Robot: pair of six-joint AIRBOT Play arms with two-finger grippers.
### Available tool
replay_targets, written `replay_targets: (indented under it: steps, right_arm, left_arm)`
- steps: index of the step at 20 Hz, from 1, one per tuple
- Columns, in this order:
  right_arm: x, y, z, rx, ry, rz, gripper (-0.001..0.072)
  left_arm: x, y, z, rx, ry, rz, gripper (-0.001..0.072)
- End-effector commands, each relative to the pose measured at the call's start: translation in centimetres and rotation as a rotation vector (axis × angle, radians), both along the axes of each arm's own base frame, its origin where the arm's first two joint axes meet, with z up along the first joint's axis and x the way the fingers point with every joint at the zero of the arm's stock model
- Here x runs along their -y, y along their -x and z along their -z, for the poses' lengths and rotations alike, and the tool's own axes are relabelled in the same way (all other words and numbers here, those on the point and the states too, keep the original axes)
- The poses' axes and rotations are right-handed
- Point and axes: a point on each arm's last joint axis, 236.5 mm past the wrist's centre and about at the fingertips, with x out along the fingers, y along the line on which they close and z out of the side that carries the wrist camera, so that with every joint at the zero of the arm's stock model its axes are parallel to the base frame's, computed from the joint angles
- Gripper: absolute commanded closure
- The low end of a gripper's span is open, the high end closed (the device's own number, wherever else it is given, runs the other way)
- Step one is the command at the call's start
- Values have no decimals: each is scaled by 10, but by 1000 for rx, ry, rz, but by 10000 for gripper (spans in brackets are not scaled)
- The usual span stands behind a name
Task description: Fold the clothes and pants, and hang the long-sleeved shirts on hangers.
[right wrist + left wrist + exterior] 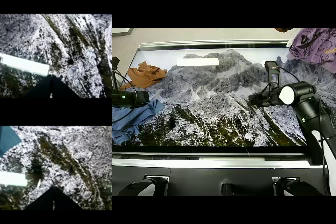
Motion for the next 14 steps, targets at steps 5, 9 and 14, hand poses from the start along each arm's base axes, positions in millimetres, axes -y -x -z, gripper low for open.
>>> replay_targets:
  steps: [5, 9, 14]
  right_arm:
    - [-1, -1, 0, 3, -1, -1, 684]
    - [-1, 0, 0, 1, -3, 0, 683]
    - [-1, 0, 0, 0, -7, 3, 683]
  left_arm:
    - [1, 0, 1, -3, 2, 0, 500]
    - [-109, 15, 26, -97, -196, -352, -13]
    - [-235, 36, 82, -16, -89, -725, -13]
